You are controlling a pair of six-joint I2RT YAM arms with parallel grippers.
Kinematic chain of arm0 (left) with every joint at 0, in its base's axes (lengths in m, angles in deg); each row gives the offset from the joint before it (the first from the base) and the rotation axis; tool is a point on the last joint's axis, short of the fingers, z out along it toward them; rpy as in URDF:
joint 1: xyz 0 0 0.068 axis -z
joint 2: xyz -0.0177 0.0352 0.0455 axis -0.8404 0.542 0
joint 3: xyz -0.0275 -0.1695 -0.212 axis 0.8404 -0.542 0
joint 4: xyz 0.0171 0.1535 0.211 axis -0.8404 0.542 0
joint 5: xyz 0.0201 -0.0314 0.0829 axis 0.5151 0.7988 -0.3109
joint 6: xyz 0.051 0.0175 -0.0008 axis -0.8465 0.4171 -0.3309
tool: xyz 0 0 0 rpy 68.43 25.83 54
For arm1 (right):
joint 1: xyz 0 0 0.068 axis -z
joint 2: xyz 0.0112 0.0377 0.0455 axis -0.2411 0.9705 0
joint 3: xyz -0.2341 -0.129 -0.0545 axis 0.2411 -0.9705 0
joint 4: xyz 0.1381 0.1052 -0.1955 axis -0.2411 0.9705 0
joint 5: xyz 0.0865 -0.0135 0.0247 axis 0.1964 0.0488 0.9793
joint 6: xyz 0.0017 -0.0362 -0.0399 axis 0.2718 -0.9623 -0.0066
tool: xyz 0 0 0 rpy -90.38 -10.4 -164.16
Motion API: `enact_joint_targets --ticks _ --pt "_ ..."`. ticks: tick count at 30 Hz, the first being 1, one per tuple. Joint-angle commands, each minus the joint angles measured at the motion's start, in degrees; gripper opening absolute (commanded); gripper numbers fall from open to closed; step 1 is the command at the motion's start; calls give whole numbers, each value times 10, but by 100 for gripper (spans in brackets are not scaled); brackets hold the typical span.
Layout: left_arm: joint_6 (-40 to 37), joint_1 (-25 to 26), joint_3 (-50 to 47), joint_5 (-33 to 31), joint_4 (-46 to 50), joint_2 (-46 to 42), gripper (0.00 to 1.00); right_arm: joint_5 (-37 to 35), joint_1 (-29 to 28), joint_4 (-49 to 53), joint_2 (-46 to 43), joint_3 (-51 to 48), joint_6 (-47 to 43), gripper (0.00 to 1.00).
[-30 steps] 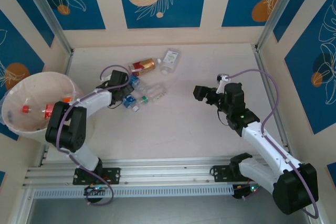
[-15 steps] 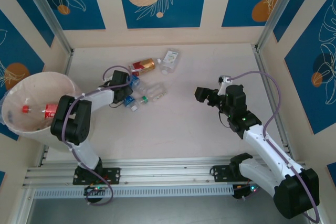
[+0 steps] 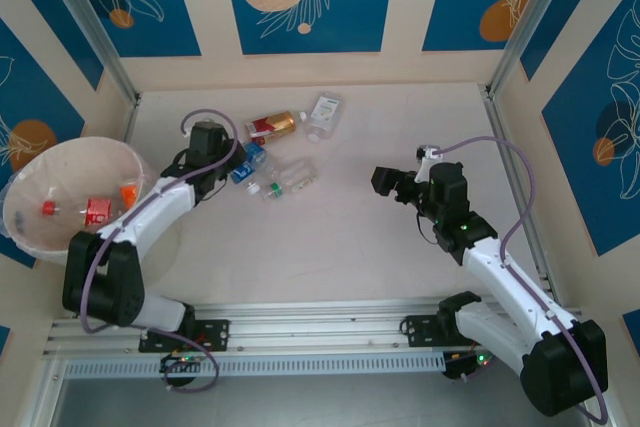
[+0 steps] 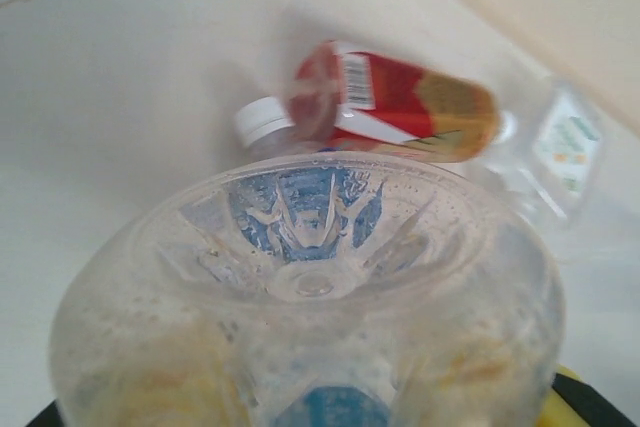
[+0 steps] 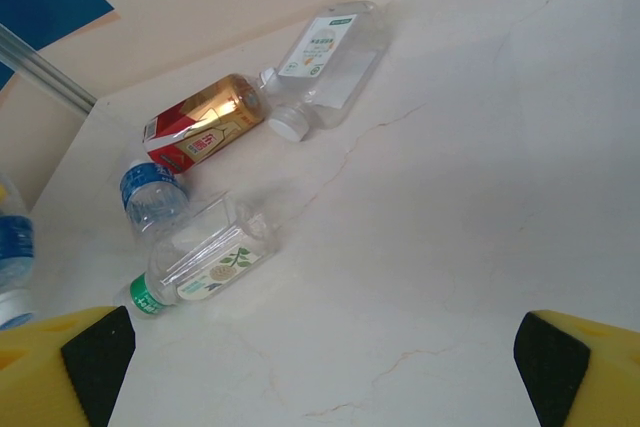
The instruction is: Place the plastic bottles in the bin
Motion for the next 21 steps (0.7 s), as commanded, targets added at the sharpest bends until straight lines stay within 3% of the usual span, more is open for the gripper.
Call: enact_joint_targets --ticks 1,11,16,21 --pt "-39 -3 11 51 11 -49 27 -5 1 -15 3 -3 7 100" --pt "-70 -3 59 114 64 -199 28 5 2 -33 21 -2 14 100" --pt "-100 -3 102 96 101 -255 29 13 0 -47 34 1 19 99" --pt "-142 -4 154 26 149 -261 35 20 -1 -47 44 5 20 100"
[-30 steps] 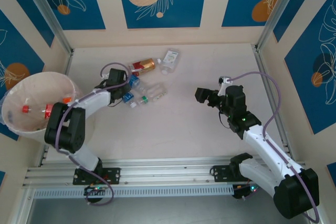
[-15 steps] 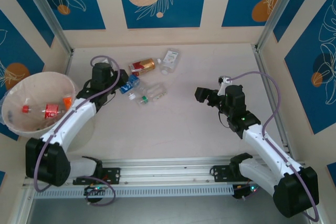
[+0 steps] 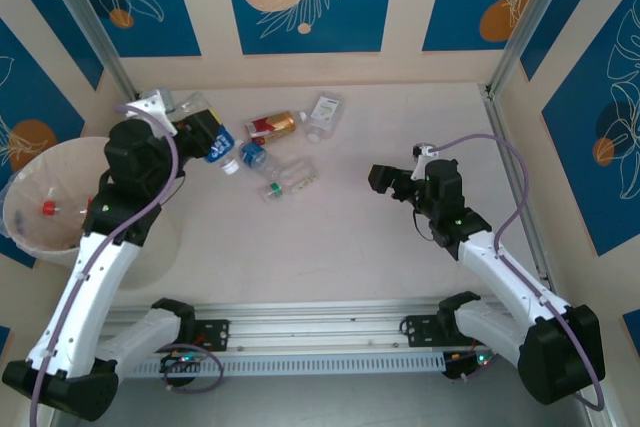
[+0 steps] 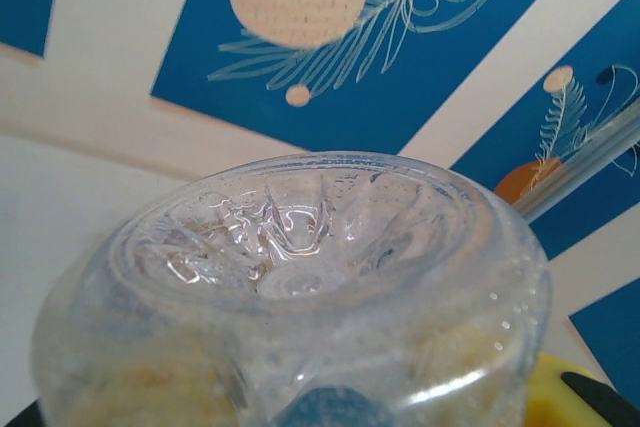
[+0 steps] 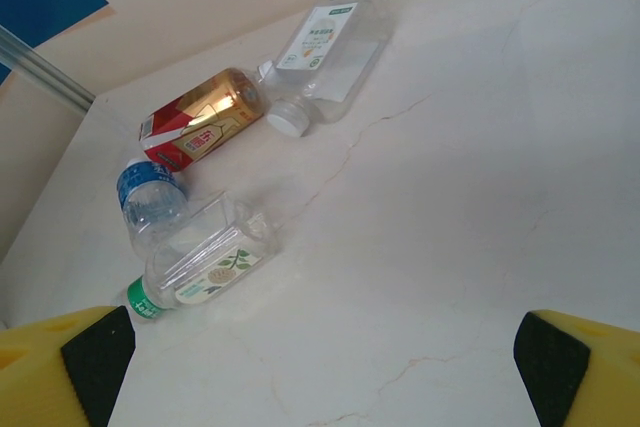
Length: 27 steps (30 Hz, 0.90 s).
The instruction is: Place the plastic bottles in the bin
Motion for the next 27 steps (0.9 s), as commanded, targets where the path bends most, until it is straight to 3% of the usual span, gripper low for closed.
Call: enact_joint_targets --ticks 1,11,15,17,22,27 --pt "-45 -4 33 -60 51 -1 35 10 -2 -15 2 5 9 99" --pt "-122 -4 70 -288 121 -51 37 15 -3 -23 17 14 6 100" --pt "-198 -9 76 -444 102 -50 38 25 -4 -28 35 27 5 99" --pt "-228 -25 76 -470 72 -52 38 29 -5 -30 45 33 5 99" --pt "-242 -56 120 -461 88 -39 37 34 -9 -36 64 41 7 100" --pt "-333 -74 138 -607 91 -12 37 39 -10 -45 80 45 8 100"
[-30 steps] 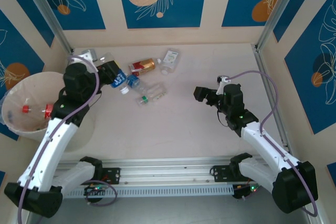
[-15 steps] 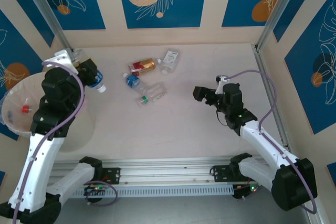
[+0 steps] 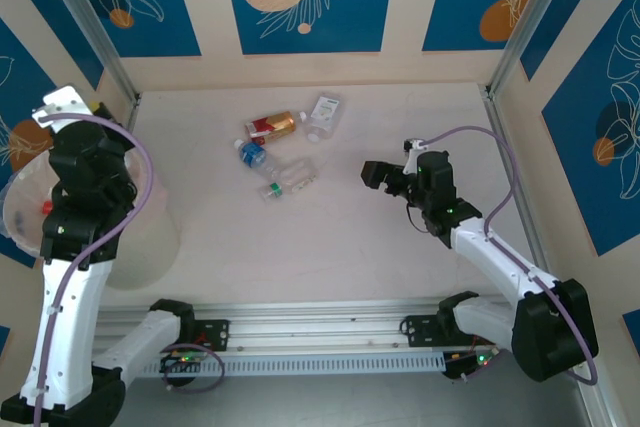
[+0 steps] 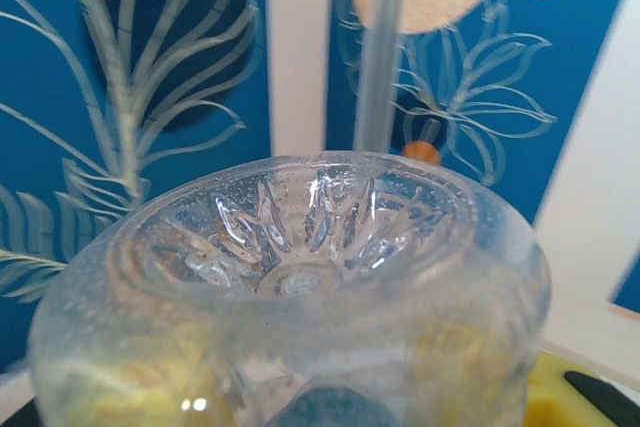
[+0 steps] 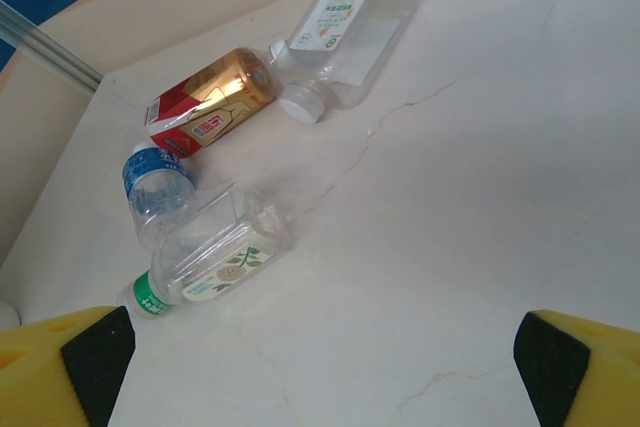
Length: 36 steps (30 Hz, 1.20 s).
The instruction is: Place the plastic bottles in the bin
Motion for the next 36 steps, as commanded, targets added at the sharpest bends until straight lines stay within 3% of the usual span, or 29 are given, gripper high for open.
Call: enact_joint_targets --ticks 1,8,15,16,20,21,27,36 --pt "-90 -25 17 -126 -10 14 37 13 -6 -17 10 21 4 100" --pt "-192 -96 -7 -172 -2 36 38 27 -7 -24 51 44 2 99" --pt "-191 -182 -76 -156 41 63 41 39 -15 -29 82 65 3 99" --pt "-190 -191 -80 -157 48 73 46 41 -15 -29 84 67 2 100" --pt "-156 -213 -50 -174 112 111 91 39 -21 -22 84 76 -4 100" --pt "-142 -213 -36 -171 128 113 99 37 -22 -19 83 76 -5 100" --pt "-57 -213 44 -93 222 103 100 25 -25 -11 79 77 -11 100" --pt "28 -205 66 48 260 103 100 21 -33 -8 85 83 -12 100"
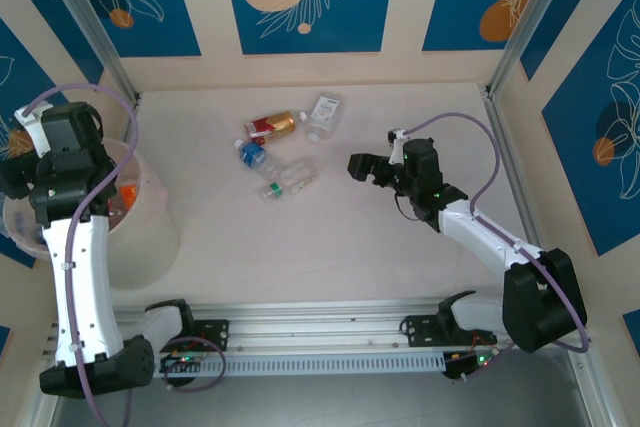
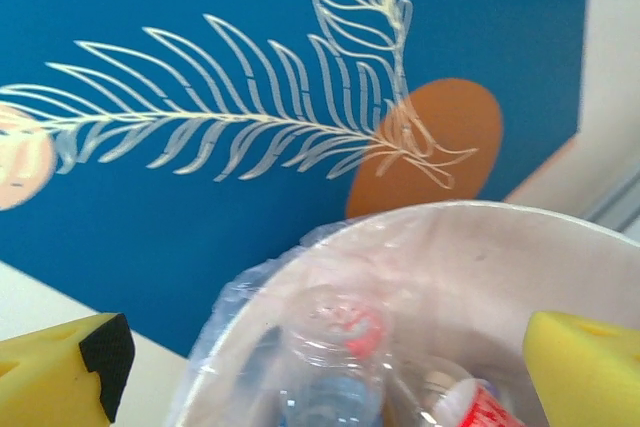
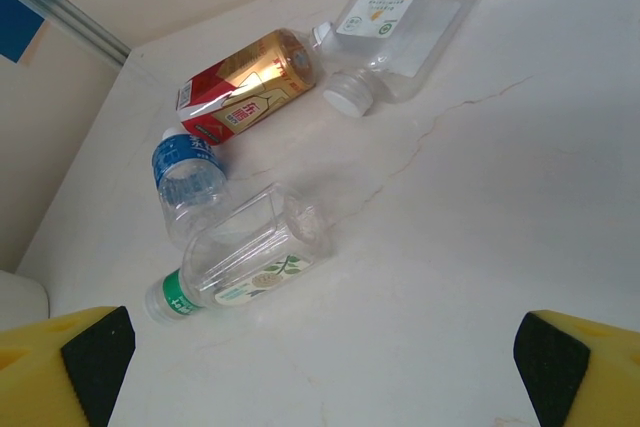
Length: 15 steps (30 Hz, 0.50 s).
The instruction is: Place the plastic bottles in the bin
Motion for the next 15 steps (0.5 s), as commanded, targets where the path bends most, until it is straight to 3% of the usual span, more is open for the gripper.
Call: enact_joint_targets --ticks 1,4,11,15 --pt "56 5 17 82 36 9 100 -8 -7 5 0 22 -10 99" --pt "87 37 34 106 41 17 100 -14 -9 9 0 23 -12 99" --pt "91 234 54 111 -29 51 100 -26 -15 16 -2 20 -14 100" --pt "109 289 27 253 -125 65 100 -39 -19 33 -12 18 -22 100"
